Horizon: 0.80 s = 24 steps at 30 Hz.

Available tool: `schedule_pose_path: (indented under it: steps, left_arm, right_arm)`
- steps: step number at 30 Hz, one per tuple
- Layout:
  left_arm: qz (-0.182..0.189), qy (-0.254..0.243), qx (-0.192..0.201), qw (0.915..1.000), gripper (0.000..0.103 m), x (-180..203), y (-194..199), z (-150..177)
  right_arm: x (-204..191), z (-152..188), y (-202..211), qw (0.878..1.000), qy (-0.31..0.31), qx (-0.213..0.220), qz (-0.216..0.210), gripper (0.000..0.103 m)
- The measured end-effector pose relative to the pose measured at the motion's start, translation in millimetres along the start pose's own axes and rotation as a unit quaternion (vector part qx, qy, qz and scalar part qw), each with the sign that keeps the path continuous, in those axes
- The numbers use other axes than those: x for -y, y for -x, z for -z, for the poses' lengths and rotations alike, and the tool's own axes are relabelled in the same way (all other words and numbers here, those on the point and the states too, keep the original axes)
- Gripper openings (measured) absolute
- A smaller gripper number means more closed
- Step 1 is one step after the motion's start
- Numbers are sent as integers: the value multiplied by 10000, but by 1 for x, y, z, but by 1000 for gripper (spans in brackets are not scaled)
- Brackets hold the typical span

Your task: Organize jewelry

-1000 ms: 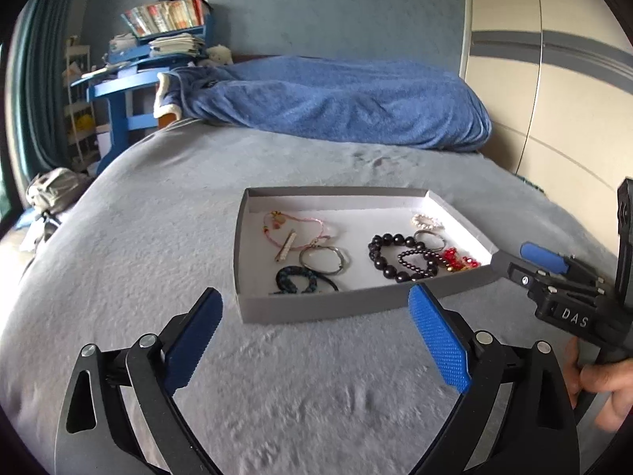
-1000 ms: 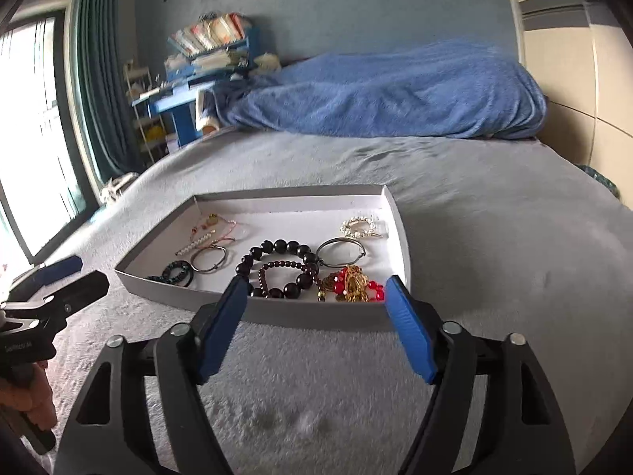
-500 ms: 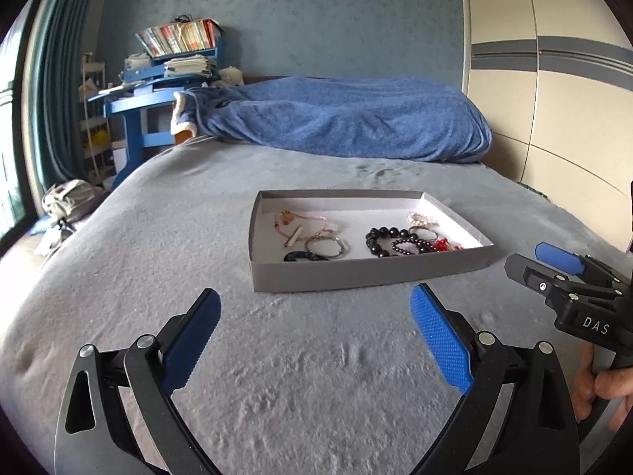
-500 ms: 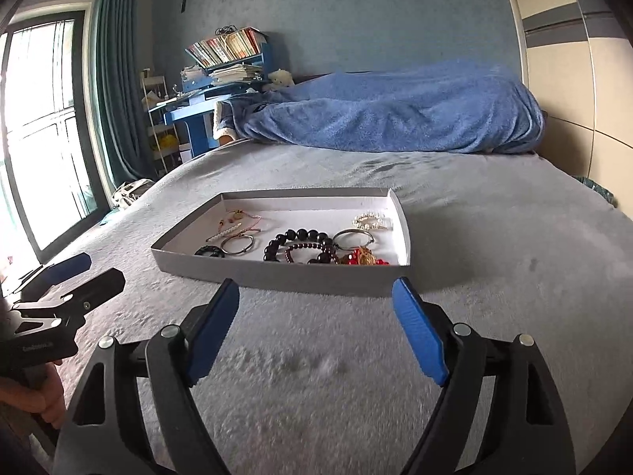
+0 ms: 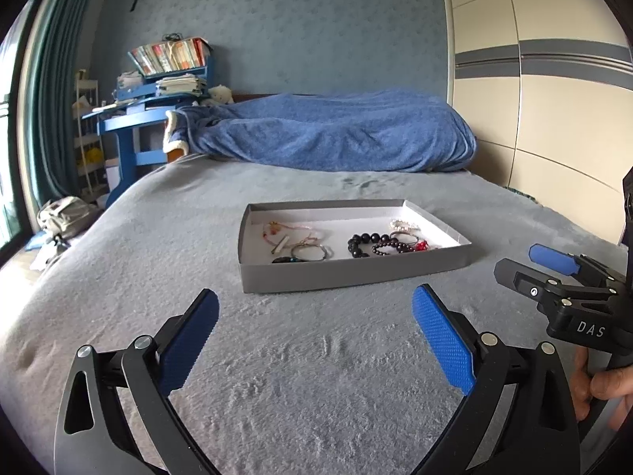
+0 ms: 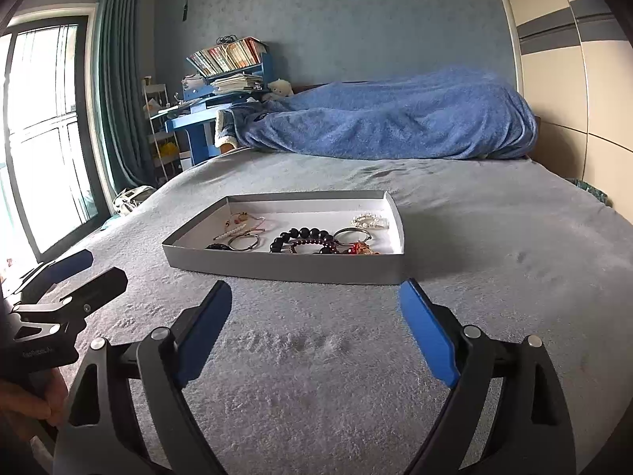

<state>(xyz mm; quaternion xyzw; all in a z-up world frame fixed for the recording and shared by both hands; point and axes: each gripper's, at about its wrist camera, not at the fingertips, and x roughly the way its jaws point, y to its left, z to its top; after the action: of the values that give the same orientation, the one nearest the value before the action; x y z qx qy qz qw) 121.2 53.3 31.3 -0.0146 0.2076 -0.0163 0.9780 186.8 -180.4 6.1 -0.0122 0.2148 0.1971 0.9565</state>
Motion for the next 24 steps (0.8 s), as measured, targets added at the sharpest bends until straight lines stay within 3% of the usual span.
schedule_pose_path:
  steps: [13,24]
  left_arm:
    - [-40,-131,-48,9999,98,7,-2,0]
    - [-39,-76,-58,9999,98,5,-2,-1]
  right_arm:
    - [1,0,-3,10000,-8,-54,-18,97]
    - [0,0,-5,10000,8,-88,-7,98]
